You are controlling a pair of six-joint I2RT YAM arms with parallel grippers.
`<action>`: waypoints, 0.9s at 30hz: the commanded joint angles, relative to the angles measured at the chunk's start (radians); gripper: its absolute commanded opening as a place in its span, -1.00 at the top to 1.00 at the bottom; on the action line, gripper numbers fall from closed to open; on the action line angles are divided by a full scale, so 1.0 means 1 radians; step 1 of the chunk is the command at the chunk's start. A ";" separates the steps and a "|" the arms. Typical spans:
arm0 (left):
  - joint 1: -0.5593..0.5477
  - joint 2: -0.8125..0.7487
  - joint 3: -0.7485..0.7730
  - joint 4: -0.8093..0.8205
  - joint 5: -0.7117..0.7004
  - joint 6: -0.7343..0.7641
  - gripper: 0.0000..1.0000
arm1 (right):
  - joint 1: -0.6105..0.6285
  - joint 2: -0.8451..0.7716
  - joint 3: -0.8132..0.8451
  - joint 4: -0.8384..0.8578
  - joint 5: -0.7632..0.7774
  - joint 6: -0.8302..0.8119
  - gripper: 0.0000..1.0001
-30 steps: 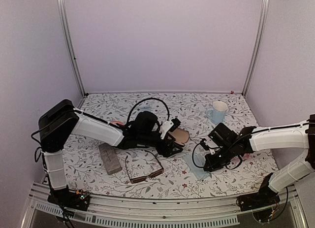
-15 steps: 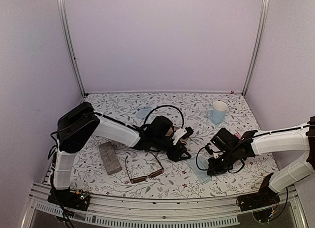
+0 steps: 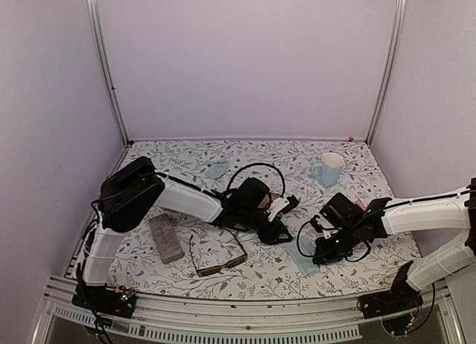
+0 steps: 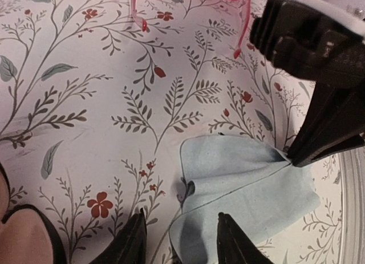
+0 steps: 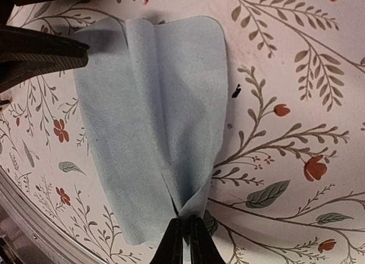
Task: Organize the sunglasses
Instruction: Adjust the glasses cleaning cloth at the center of the board.
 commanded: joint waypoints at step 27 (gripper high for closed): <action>-0.024 -0.025 -0.049 0.024 0.002 0.019 1.00 | -0.014 -0.030 0.019 -0.001 0.002 -0.030 0.83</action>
